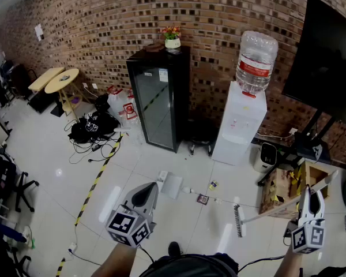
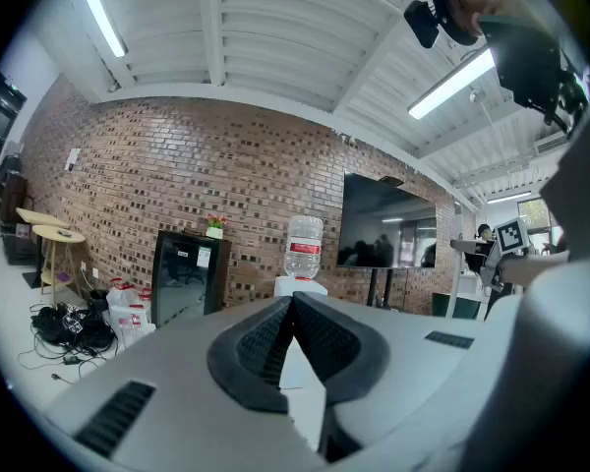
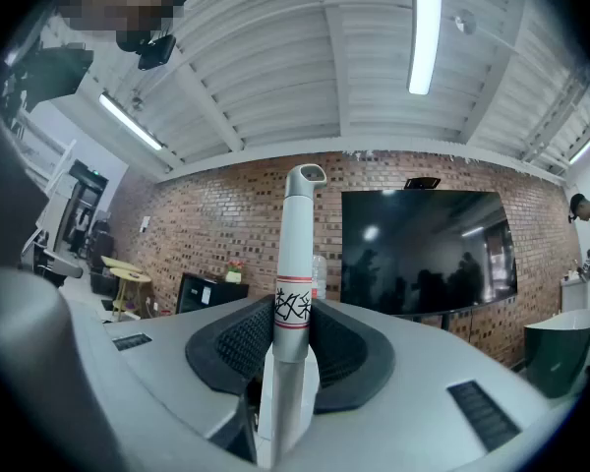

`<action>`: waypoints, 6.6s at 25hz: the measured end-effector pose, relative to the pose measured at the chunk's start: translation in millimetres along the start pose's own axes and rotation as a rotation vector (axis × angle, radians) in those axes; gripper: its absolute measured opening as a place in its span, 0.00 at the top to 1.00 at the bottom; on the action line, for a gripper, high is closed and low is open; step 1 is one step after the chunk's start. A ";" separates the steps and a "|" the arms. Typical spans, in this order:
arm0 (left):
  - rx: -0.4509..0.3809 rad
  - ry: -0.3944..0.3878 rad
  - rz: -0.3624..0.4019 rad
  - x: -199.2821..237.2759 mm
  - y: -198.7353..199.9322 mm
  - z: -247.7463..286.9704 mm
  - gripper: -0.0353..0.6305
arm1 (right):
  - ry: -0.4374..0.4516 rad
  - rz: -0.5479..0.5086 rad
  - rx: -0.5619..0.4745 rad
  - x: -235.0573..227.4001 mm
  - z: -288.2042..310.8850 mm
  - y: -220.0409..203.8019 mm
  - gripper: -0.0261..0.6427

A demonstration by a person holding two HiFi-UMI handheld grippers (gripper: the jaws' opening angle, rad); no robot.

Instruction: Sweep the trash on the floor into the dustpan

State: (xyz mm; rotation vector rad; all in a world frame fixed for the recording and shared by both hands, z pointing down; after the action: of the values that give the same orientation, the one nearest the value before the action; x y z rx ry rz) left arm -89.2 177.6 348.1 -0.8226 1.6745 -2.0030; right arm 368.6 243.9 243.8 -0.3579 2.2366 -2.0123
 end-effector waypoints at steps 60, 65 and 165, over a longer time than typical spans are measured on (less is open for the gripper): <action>0.293 -0.096 0.013 359.9 -152.8 277.9 0.93 | -0.125 0.061 0.369 283.9 309.7 -330.6 0.78; 0.318 -0.149 -0.005 390.7 -165.7 287.8 0.93 | -0.205 0.080 0.376 305.8 323.6 -344.6 0.78; 0.042 -0.194 0.082 126.1 76.1 262.9 0.94 | 0.155 0.120 0.154 117.8 228.4 -62.9 0.78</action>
State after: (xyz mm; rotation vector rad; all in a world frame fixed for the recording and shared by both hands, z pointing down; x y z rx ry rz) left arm -14.0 -113.3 325.1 -0.8878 1.5269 -1.8338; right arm 315.6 -11.4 288.8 -0.0536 2.1098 -2.1975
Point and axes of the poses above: the fingertips, and each gripper's own axes: z forward along the fingers, x to its left, y out of its top, the point moved 1 cm from there along -z, backward along the fingers, and after that the axes turned 10 degrees about -y, right-handed, at the moved point
